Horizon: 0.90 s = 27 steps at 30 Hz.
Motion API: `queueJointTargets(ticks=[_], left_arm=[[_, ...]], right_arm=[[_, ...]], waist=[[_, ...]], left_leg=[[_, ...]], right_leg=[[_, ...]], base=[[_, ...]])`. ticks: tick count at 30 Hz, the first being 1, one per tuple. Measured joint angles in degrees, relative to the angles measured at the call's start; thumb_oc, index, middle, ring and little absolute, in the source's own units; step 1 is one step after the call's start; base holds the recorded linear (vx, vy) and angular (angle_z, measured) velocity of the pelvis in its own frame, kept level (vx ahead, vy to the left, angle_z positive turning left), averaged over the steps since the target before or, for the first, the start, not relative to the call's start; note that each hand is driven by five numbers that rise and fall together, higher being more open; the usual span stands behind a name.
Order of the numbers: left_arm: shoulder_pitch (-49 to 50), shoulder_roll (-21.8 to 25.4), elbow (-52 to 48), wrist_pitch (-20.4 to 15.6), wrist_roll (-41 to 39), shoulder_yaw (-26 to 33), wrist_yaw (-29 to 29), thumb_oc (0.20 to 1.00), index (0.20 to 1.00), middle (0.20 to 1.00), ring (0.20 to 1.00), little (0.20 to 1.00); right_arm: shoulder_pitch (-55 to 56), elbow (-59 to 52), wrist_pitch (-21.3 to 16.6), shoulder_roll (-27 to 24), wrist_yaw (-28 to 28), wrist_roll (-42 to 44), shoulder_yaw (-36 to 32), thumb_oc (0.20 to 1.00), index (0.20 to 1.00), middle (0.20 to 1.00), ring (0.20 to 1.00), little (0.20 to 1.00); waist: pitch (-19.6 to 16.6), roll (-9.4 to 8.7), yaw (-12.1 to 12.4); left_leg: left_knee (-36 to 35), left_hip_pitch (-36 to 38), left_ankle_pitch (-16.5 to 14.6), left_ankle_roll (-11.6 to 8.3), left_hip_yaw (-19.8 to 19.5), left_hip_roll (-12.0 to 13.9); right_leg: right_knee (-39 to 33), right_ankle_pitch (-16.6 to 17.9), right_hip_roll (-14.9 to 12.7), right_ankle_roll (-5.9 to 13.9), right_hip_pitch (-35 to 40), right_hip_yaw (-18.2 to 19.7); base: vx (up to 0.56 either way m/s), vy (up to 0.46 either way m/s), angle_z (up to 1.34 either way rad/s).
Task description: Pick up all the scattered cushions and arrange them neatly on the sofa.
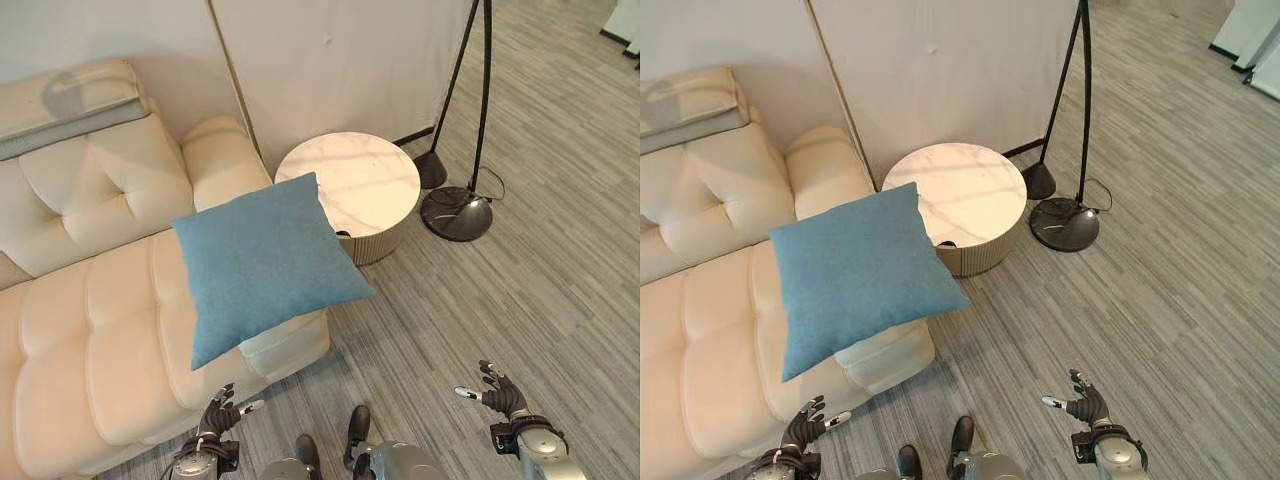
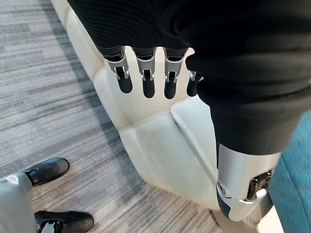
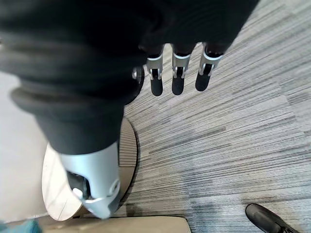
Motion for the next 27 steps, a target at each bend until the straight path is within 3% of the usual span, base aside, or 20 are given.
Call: queueJointTargets(ticks=[2,3,4,5,7,8,9,13,19,23,24,27], left_arm=[[0.3,1.1,0.0,0.0,0.0,0.4,0.4,1.000,1.000,1.000,1.000,1.000],[0.3,1.7,-0.2,0.0,0.0,1.4,0.6,1.000,1.000,1.000,1.000,1.000],[0.4,1.9,-0.4,0.0,-0.1,2.5,1.1,1.000,1.000,1.000,1.000,1.000],[0.4,2.0,-0.4,-0.1,-0.1,2.7,1.5,1.000,1.000,1.000,1.000,1.000],[0.4,2.3,-0.7,-0.2,-0.2,3.3,2.2,1.000,1.000,1.000,1.000,1.000],[1.0,2.8,-0.5,-0.2,-0.5,4.5,2.3,1.000,1.000,1.000,1.000,1.000],[1.4,3.6,-0.3,-0.4,-1.3,4.8,2.7,1.000,1.000,1.000,1.000,1.000],[0.2,3.9,-0.1,-1.4,-5.3,5.3,3.2,1.000,1.000,1.000,1.000,1.000],[-2.9,5.6,0.2,-2.4,-9.1,6.4,3.6,1.000,1.000,1.000,1.000,1.000],[-9.6,9.2,0.9,-2.9,-11.8,2.3,4.4,1.000,1.000,1.000,1.000,1.000],[-13.7,10.2,1.9,-3.6,-13.0,0.8,4.5,1.000,1.000,1.000,1.000,1.000],[-21.9,12.1,4.3,-4.5,-14.0,-2.7,5.0,1.000,1.000,1.000,1.000,1.000]], right_arm=[[0.0,-1.8,-0.1,0.0,0.0,0.0,0.1,1.000,1.000,1.000,1.000,1.000],[-0.1,-3.0,0.0,-0.1,0.0,0.0,0.0,1.000,1.000,1.000,1.000,1.000],[-0.1,-4.3,-0.1,-0.4,0.0,0.0,0.0,1.000,1.000,1.000,1.000,1.000],[-0.3,-4.5,-0.3,-0.5,0.0,0.0,0.0,1.000,1.000,1.000,1.000,1.000],[-0.7,-5.8,-0.2,-0.9,0.0,0.0,0.0,1.000,1.000,1.000,1.000,1.000],[-1.4,-7.3,-0.3,-1.0,0.0,0.0,0.2,1.000,1.000,1.000,1.000,1.000],[-2.4,-8.2,-0.4,-1.0,0.0,0.0,0.2,1.000,1.000,1.000,1.000,1.000],[-7.1,-9.1,-0.8,-4.5,0.0,0.3,0.7,1.000,1.000,1.000,1.000,1.000],[-18.6,-7.5,-1.0,-7.4,-0.1,0.9,3.9,1.000,1.000,1.000,1.000,1.000],[-31.0,1.4,-1.0,-7.9,-0.5,4.1,10.8,1.000,1.000,1.000,1.000,1.000],[-36.5,5.4,-0.9,-7.8,-0.6,4.8,13.2,1.000,1.000,1.000,1.000,1.000],[-46.4,12.2,-0.5,-7.6,-1.2,6.6,16.8,1.000,1.000,1.000,1.000,1.000]], waist=[[-0.1,-0.11,0.3],[-0.2,-0.06,1.0],[-0.3,-0.09,1.5],[-0.3,-0.09,1.5],[-0.5,-0.21,1.6],[-0.8,-0.80,1.6],[-1.0,-0.97,2.1],[-1.3,0.58,2.8],[-1.5,1.43,4.5],[-1.3,1.54,4.7],[-0.9,2.02,4.9],[1.1,3.19,5.6]], left_leg=[[-0.5,0.2,0.8,1.27,-0.6,-0.4],[-0.4,-0.2,0.6,1.56,-1.3,-0.5],[-0.4,-0.6,1.2,2.57,-1.3,-0.5],[-0.4,-0.6,1.3,2.78,-1.4,-0.6],[-0.6,-0.7,1.5,3.37,-2.7,-1.1],[-0.7,-0.8,1.6,3.67,-2.9,-1.4],[-0.7,-0.8,1.9,3.93,-3.1,-1.5],[-2.1,-1.1,4.0,1.94,-5.8,-0.9],[-2.8,-3.0,4.9,1.07,-7.5,-0.2],[-2.6,-7.9,6.5,0.69,-8.6,-0.3],[-2.6,-10.6,7.4,0.64,-8.9,-0.4],[-2.8,-13.7,8.9,0.55,-9.0,-0.5]], right_leg=[[2.7,-1.0,-1.0,1.34,-1.0,0.0],[5.2,-1.8,-1.7,3.74,-1.8,0.2],[8.6,-2.7,-2.4,4.50,-3.6,1.1],[11.0,-3.5,-2.9,3.91,-4.7,2.3],[14.4,-4.4,-4.0,4.81,-6.7,7.6],[12.9,-4.2,-4.4,5.70,-6.8,12.5],[10.8,-3.2,-5.7,5.81,-6.0,12.3],[5.0,0.3,-4.3,2.26,-2.8,9.9],[0.7,1.7,-3.3,1.93,-2.2,8.3],[0.3,2.5,-3.1,2.54,-6.4,7.7],[0.1,4.0,-3.2,1.71,-8.8,7.5],[-0.7,5.2,-3.2,1.79,-11.6,7.4]], base=[[0.06,0.064,0.13],[0.06,0.051,0.14],[0.06,0.036,0.22],[0.11,0.039,0.35],[0.09,0.015,0.35],[0.08,-0.032,0.16],[0.07,-0.033,0.07],[0.05,-0.056,0.29],[-0.03,-0.032,0.14],[-0.16,-0.020,0.16],[-0.18,-0.009,0.12],[-0.16,-0.009,0.07]])
